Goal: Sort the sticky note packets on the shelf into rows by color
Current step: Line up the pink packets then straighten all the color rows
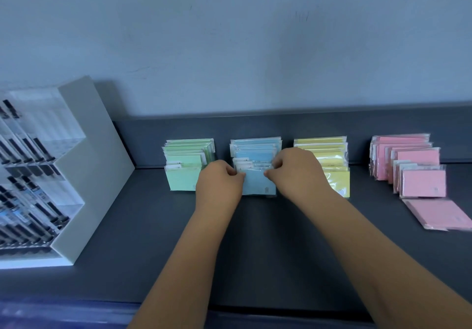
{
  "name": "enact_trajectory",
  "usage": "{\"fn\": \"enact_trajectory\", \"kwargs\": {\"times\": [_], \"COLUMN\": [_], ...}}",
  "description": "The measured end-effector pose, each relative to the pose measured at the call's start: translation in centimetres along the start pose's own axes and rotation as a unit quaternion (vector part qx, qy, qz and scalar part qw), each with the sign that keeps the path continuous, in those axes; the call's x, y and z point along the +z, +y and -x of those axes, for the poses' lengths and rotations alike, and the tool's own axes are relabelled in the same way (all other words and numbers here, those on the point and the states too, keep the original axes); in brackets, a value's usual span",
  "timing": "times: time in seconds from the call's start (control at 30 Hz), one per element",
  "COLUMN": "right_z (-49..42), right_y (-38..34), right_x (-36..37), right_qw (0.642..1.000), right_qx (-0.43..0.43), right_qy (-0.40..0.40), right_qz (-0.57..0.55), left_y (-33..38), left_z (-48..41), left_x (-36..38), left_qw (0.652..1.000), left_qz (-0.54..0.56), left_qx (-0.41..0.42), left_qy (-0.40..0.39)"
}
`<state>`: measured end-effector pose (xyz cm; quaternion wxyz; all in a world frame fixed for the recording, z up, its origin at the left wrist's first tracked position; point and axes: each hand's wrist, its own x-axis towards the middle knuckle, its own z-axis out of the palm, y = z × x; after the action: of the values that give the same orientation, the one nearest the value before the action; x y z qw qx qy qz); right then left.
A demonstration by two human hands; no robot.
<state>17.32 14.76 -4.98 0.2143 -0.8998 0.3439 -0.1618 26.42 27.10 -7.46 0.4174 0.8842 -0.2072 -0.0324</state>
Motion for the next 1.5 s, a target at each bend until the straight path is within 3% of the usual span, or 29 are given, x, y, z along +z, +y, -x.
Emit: {"fn": "enact_trajectory", "kwargs": {"times": [0.53, 0.63, 0.73, 0.8, 0.97, 1.23, 1.5], "right_z": [1.4, 2.1, 3.3, 4.2, 5.9, 8.5, 9.4], "right_y": [-0.9, -1.2, -1.5, -1.3, 0.8, 8.1, 14.4], "right_x": [-1.0, -1.7, -2.2, -2.5, -3.4, -5.8, -9.1], "right_qw": [0.999, 0.997, 0.996, 0.993, 0.991, 0.995, 0.997], "right_qx": [0.004, -0.003, -0.015, -0.037, -0.055, -0.007, -0.04], "right_qy": [0.034, 0.053, 0.081, 0.099, 0.112, 0.097, 0.06], "right_qz": [0.036, 0.054, 0.041, 0.048, 0.038, -0.016, 0.007], "left_y": [1.1, 1.7, 2.0, 2.1, 2.1, 4.5, 9.4], "left_z": [1.5, 2.2, 3.1, 3.6, 4.7, 8.3, 12.7], "left_x": [-1.5, -2.2, -2.5, -2.4, -1.8, 2.2, 8.4], "left_qw": [0.998, 0.984, 0.946, 0.931, 0.921, 0.929, 0.955], "left_qz": [-0.042, -0.125, -0.216, -0.242, -0.287, -0.247, -0.173], "left_qx": [0.029, 0.117, 0.239, 0.27, 0.261, 0.273, 0.238], "left_qy": [0.038, 0.046, 0.042, 0.038, 0.011, -0.027, -0.038]}}
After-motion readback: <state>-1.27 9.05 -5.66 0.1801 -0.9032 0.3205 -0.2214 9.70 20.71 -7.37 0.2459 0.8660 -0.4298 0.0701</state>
